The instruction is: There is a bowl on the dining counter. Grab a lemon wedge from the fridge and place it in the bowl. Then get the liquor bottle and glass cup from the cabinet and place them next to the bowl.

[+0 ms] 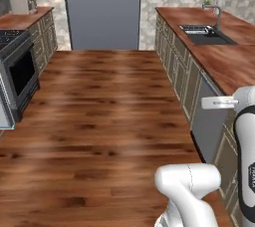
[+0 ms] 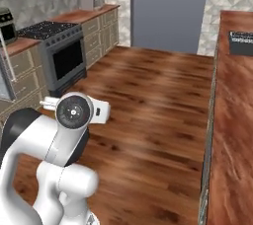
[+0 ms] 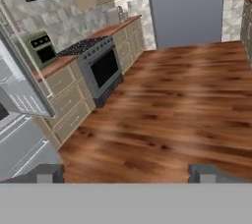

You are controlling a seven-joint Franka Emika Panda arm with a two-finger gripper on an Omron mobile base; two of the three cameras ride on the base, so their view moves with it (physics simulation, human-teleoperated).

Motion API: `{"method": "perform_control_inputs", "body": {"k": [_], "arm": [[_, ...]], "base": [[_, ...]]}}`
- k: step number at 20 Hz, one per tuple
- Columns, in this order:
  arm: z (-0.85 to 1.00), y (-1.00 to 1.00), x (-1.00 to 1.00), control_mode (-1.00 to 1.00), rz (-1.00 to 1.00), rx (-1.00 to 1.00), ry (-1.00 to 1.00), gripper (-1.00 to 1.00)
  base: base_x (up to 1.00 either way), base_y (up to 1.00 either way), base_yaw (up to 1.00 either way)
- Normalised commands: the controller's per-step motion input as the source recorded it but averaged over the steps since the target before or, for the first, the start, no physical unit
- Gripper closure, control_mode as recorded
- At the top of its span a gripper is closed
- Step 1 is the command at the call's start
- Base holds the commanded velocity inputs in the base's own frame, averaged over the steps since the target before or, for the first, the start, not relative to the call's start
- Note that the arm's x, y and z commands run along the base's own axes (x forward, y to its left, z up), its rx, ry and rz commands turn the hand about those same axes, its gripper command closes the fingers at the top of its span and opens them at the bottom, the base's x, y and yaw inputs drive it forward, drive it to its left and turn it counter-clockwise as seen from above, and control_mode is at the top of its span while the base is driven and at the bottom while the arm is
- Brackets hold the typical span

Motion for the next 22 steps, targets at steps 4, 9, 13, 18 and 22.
{"method": "perform_control_inputs", "body": {"k": [4,9,13,18,22], "arm": [[0.0,0.0,0.0,1.0,0.0,0.0,0.0,-1.0],[0.0,0.0,0.0,1.0,0.0,0.0,0.0,-1.0],[0.0,0.0,0.0,1.0,0.0,0.0,0.0,-1.0],[0.0,0.0,0.0,1.0,0.0,0.0,0.0,-1.0],[0.0,0.0,0.0,1.0,0.0,0.0,0.0,-1.0]], "base": [[1.0,0.6,-0.35],[1.0,0.57,-0.33],[1.0,0.5,-0.21],[1.0,0.47,-0.13],[1.0,0.41,-0.06]]}}
